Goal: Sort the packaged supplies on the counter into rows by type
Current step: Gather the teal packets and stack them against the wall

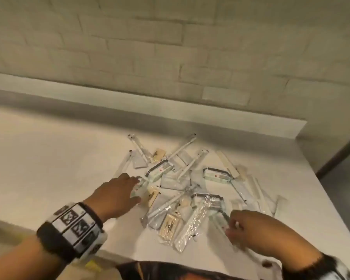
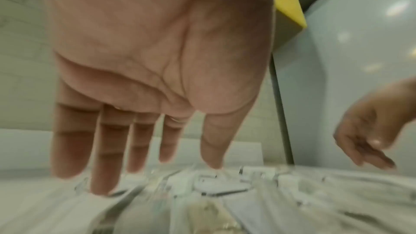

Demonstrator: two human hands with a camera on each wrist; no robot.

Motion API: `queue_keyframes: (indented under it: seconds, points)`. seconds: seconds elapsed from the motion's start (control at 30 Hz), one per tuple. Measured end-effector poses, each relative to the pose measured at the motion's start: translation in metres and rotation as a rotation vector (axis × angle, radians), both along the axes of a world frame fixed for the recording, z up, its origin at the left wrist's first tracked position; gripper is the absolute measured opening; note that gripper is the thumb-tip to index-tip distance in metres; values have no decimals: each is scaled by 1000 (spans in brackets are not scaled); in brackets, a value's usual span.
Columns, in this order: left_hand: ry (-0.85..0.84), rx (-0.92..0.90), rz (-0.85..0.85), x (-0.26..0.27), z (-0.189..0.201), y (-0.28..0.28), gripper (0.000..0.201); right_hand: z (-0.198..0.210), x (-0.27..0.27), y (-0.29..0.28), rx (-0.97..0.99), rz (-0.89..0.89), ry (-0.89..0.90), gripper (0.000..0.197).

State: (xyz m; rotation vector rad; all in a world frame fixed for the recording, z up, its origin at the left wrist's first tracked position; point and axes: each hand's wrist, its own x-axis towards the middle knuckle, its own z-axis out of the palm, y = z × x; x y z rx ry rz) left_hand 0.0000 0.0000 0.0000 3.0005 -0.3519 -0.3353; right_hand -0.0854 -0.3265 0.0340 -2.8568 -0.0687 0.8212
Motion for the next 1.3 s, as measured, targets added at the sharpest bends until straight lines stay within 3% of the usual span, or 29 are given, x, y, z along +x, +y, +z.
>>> queue_keyframes:
  seconds: [0.07, 0.2, 0.27, 0.33, 0.4, 0.5, 0.7, 0.83, 0.93, 1.03, 1.1, 1.2, 1.3]
  points:
    - [-12, 16, 72, 11, -5, -4, 63, -10, 13, 7, -111, -23, -104, 36]
    - [66, 38, 124, 23, -18, -11, 84, -31, 24, 20, -77, -69, -104, 86]
    - [84, 40, 128, 28, -18, -12, 89, -36, 26, 21, -110, -44, -99, 96]
    - [98, 58, 122, 33, -14, -13, 84, -33, 28, 21, -149, -37, -94, 84]
    - [118, 80, 118, 35, -6, -13, 66, -25, 33, 13, -182, -37, -83, 63]
    - [123, -40, 158, 38, 6, -12, 49, -14, 41, -9, -146, -74, -128, 51]
    - [78, -271, 139, 70, 12, -39, 47, -17, 69, -6, -55, 36, -327, 49]
    - [91, -139, 92, 91, -6, -66, 70, -34, 73, 13, 151, 8, -246, 47]
    - [67, -59, 76, 97, -20, -76, 78, -40, 71, 19, 185, 66, -287, 52]
    - [24, -49, 67, 103, -25, -76, 72, -40, 77, 12, -6, 207, -439, 42]
    - [35, -1, 60, 106, -25, -74, 70, -36, 88, 1, -198, 247, -511, 48]
    - [15, -5, 56, 106, -26, -75, 65, -24, 112, -16, -376, 128, -590, 51]
    - [-41, -67, 53, 101, -27, -83, 58, -18, 134, -24, -357, -13, -608, 53]
